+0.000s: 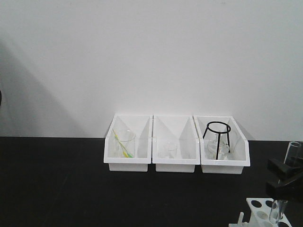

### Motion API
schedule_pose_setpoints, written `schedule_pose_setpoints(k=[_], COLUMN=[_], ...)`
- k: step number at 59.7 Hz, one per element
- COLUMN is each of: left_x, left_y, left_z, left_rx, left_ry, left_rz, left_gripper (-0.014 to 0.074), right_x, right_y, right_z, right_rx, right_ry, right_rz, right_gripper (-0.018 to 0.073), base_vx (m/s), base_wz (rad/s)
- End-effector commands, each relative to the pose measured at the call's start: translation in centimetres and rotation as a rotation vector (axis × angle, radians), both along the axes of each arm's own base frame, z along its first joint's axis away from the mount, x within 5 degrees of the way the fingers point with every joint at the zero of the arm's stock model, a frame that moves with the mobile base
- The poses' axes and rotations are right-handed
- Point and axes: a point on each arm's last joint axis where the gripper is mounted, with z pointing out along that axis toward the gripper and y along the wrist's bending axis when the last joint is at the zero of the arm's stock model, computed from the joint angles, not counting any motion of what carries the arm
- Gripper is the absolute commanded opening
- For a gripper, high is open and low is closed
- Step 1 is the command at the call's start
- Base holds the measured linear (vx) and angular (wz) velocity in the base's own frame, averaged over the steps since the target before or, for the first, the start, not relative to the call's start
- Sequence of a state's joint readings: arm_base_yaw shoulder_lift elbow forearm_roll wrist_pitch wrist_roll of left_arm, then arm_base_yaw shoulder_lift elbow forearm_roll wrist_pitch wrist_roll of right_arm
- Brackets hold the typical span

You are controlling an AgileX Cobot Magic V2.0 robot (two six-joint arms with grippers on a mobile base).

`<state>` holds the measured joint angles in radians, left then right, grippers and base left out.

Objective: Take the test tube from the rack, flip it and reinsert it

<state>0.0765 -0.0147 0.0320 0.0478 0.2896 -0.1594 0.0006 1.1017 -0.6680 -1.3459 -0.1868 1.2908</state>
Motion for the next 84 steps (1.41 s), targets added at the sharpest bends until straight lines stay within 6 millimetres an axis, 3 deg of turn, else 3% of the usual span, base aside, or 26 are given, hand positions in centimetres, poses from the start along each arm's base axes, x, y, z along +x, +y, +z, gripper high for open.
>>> schedule_pose_setpoints(k=[1, 28, 44, 55, 71, 84], left_x=[0.1, 0.1, 0.1, 0.1, 0.1, 0.1], left_y=[-0.1, -0.1, -0.1, -0.1, -0.1, -0.1], left_z=[0.9, 0.9, 0.9, 0.9, 0.9, 0.9], left_rx=[0.005, 0.005, 0.005, 0.005, 0.005, 0.005], left_ry=[-0.1, -0.1, -0.1, -0.1, -0.1, -0.1], left_rz=[-0.011, -0.011, -0.011, -0.011, -0.011, -0.011], left_gripper=[-0.0006, -0.0006, -0.0006, -0.0006, -0.0006, -0.0006], right_x=[-0.1, 0.0, -0.2, -0.9, -1.0, -1.7], right_y=[0.3, 0.3, -1.0, -1.7, -0.9, -0.7], right_z=[1.7, 2.2, 3.9, 4.5, 3.6, 0.7], right_rx=[0.013, 0.063, 0.044, -0.001, 0.006, 0.027], right_ry=[-0.065, -0.102, -0.265, -0.286, -0.257, -0.239], right_rz=[0.031, 0.048, -0.077, -0.147, -0.121, -0.099], right_gripper=[0.0134, 0.0134, 0.0134, 0.0137, 0.0138, 0.0138], base_vx=[0.0, 0.0, 0.0, 0.0, 0.0, 0.0], base_wz=[0.0, 0.0, 0.0, 0.0, 0.0, 0.0])
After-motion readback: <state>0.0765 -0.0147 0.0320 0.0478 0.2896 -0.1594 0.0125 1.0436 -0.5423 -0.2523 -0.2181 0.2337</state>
